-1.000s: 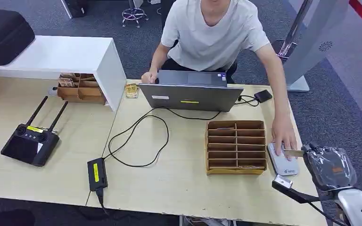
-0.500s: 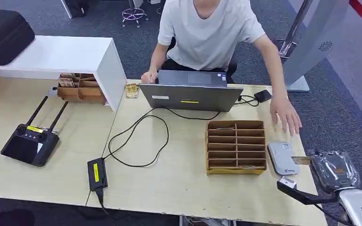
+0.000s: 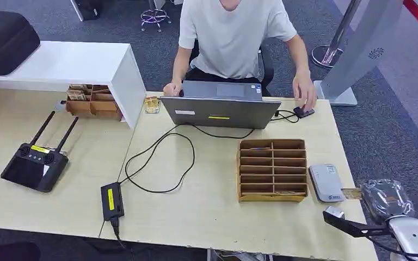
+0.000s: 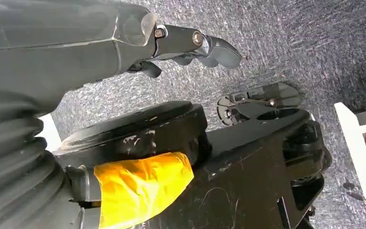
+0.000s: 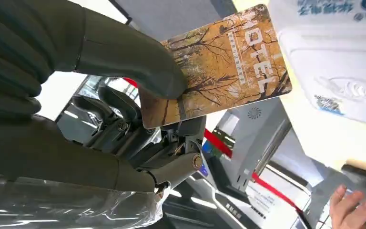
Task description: Pass the card to the sensor for recognition and then transmit it.
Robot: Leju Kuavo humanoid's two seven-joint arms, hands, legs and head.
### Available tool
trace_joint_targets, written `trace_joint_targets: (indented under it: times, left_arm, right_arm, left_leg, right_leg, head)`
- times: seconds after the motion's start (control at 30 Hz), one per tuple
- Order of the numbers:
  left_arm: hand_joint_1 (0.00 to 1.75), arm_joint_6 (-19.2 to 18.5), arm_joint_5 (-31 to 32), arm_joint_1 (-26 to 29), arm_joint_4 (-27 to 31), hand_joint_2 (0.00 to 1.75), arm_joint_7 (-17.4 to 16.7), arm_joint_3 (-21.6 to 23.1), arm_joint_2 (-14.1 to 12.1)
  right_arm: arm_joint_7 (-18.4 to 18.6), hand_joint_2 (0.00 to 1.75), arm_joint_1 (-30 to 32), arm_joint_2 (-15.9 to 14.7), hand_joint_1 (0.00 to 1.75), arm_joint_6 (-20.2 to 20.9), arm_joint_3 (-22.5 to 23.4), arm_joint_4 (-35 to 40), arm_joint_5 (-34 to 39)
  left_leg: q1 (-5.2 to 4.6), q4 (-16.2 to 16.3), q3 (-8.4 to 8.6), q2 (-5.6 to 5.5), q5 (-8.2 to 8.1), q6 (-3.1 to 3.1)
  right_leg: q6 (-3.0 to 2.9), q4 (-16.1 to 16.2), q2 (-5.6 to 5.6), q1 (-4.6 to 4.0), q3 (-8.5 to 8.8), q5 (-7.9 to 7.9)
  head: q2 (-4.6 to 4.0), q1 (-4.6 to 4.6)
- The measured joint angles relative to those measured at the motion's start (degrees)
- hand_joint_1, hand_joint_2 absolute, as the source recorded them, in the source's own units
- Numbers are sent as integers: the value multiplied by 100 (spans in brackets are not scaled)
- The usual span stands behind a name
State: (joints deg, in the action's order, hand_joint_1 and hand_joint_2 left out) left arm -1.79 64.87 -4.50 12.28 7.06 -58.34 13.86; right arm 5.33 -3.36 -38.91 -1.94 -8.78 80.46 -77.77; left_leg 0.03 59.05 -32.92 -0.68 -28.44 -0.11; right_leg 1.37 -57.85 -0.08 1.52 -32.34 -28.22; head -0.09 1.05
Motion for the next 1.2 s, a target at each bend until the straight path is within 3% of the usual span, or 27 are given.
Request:
trace_joint_targets:
  times: [0.57, 1.07, 1.2]
  left_arm:
    - [0, -4, 13, -3, 0, 175, 18, -37, 4]
    - [0, -17, 11, -2, 0, 175, 31, -39, 4]
    - [0, -17, 15, -2, 0, 175, 33, -39, 4]
  right_arm:
    - [-179, 175, -946, 275, 175, -289, -997, -420, 171]
    - [-173, 175, -1049, 313, 175, -317, -1213, -514, 326]
    - [-153, 175, -1059, 313, 175, -607, -1224, -512, 376]
  left_leg:
    - [1, 0, -1, -2, 2, 0]
    - [0, 0, -2, -4, 2, 0]
    - [0, 0, -2, -4, 2, 0]
  right_leg:
    - [0, -1, -1, 0, 0, 0]
    - [0, -1, -3, 0, 0, 0]
    - [0, -1, -3, 0, 0, 0]
  head:
    - [0, 0]
    - [0, 0]
    - [0, 0]
